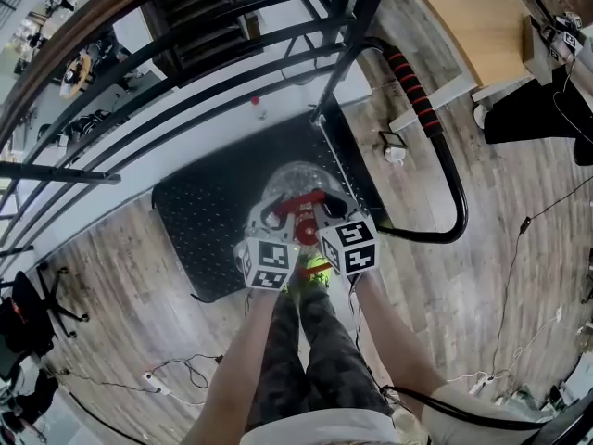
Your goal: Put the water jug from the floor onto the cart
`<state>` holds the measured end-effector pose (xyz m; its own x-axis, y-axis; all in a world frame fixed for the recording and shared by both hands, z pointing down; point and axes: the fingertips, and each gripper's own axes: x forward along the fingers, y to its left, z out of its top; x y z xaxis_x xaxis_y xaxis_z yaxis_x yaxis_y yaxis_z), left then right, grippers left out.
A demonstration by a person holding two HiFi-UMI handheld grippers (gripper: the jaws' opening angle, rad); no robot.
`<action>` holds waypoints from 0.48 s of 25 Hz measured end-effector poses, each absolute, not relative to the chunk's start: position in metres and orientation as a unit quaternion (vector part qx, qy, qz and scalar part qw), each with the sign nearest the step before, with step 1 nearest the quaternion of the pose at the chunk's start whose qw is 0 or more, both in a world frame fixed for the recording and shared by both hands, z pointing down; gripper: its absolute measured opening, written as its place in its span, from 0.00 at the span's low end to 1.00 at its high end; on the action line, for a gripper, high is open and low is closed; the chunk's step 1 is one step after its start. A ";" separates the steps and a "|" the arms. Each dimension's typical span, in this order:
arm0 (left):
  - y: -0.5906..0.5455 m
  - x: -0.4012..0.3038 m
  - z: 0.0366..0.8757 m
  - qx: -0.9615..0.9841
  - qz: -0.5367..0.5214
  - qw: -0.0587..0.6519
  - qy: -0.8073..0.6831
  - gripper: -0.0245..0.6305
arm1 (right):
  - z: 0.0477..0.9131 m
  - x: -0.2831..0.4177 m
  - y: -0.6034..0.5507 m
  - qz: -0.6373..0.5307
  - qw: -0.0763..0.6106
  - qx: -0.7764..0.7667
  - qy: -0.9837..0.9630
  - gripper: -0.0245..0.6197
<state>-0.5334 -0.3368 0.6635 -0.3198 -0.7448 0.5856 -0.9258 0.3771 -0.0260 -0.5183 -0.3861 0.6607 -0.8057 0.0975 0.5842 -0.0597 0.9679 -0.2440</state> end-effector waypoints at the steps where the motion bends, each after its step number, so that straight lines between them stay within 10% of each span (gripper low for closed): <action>1: -0.336 -0.536 0.667 0.526 0.182 0.250 -0.792 0.13 | 0.664 -0.521 -0.386 0.127 0.313 -0.011 -0.941 0.07; 12: -0.344 -0.574 0.683 0.519 0.166 0.266 -0.795 0.13 | 0.677 -0.562 -0.394 0.104 0.306 -0.009 -0.946 0.07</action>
<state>-0.5735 -0.3437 0.6833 -0.3197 -0.7365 0.5961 -0.9136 0.4064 0.0122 -0.5617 -0.3938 0.6773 -0.8131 0.0801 0.5766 -0.0465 0.9784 -0.2015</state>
